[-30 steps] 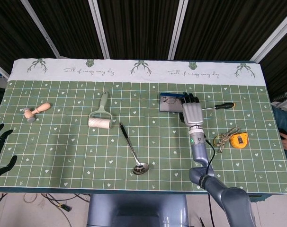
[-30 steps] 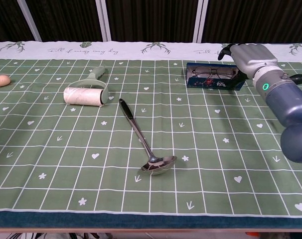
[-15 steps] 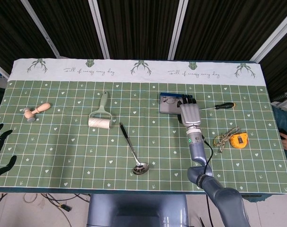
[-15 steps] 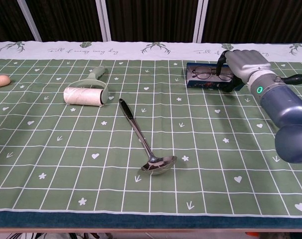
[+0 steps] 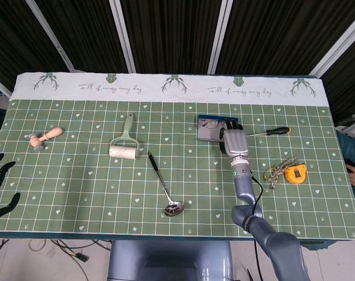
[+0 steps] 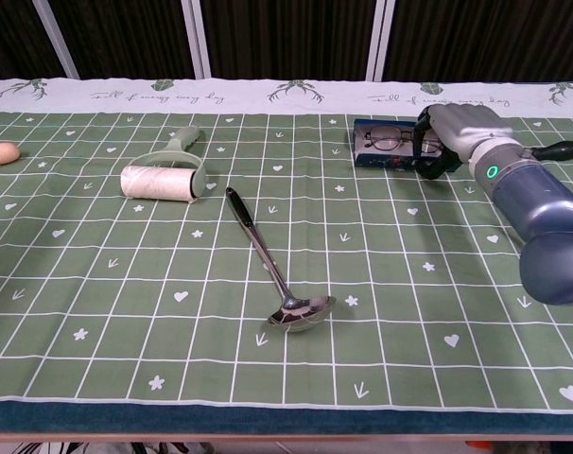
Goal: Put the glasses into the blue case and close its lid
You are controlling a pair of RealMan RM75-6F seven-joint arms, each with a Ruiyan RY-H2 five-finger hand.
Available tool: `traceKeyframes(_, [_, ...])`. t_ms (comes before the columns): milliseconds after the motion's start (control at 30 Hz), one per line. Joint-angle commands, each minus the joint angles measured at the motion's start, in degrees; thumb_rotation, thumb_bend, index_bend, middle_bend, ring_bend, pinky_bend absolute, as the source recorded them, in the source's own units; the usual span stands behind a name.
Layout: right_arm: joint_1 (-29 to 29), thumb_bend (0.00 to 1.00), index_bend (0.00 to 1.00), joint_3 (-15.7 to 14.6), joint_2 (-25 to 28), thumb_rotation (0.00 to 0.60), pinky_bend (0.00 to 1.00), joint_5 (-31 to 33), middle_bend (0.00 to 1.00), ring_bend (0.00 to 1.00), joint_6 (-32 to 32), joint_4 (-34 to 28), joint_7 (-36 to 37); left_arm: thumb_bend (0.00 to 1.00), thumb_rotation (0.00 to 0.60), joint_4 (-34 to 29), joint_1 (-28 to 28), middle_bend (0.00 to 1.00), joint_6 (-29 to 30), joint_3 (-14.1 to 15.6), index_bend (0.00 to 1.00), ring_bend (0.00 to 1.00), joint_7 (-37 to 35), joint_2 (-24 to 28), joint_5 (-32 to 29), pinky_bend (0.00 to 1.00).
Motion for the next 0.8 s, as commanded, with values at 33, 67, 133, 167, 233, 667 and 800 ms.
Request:
traceKeyframes(33, [-0.01, 0.46, 0.58, 0.06, 0.06, 0.6, 0.22, -0.03, 0.17, 0.14, 0.22, -0.08, 0.26, 0.32, 0.6, 0.01, -0.01, 0.0, -0.04, -0.01, 0.15, 0.0, 0.01, 0.0, -0.06, 0.0])
traceKeyframes(67, [-0.03, 0.46, 0.6, 0.08, 0.08, 0.6, 0.22, -0.03, 0.17, 0.14, 0.23, -0.1, 0.35, 0.32, 0.6, -0.01, -0.02, 0.0, -0.04, -0.03, 0.15, 0.0, -0.02, -0.01, -0.07, 0.0])
traceKeyframes(133, [-0.05, 0.47, 0.63, 0.23, 0.14, 0.6, 0.22, 0.1, 0.17, 0.14, 0.12, -0.27, 0.62, 0.32, 0.6, -0.03, -0.03, 0.0, -0.06, -0.04, 0.16, 0.0, -0.01, 0.0, -0.08, 0.0])
traceKeyframes(167, [-0.06, 0.47, 0.64, 0.28, 0.16, 0.6, 0.22, 0.13, 0.17, 0.14, 0.12, -0.36, 0.72, 0.32, 0.6, -0.02, -0.03, 0.0, -0.07, -0.02, 0.16, 0.0, 0.01, 0.0, -0.06, 0.0])
traceKeyframes(233, [-0.12, 0.49, 0.66, 0.25, 0.23, 0.6, 0.22, 0.06, 0.17, 0.14, 0.26, -0.58, 0.9, 0.32, 0.6, 0.01, -0.02, 0.0, -0.04, -0.01, 0.16, 0.0, 0.07, 0.0, -0.02, 0.0])
traceKeyframes(667, [-5.67, 0.59, 0.68, -3.8, 6.0, 0.6, 0.22, -4.84, 0.17, 0.14, 9.45, -13.55, 2.9, 0.32, 0.6, -0.15, -0.01, 0.0, -0.03, 0.01, 0.18, 0.0, 0.1, 0.07, 0.02, 0.0])
traceKeyframes(800, [-9.5, 0.59, 0.68, -5.91, 11.03, 0.6, 0.22, -5.71, 0.17, 0.14, 11.51, -24.4, -0.61, 0.32, 0.6, -0.15, 0.0, 0.0, 0.02, 0.05, 0.18, 0.0, 0.11, 0.08, 0.17, 0.0])
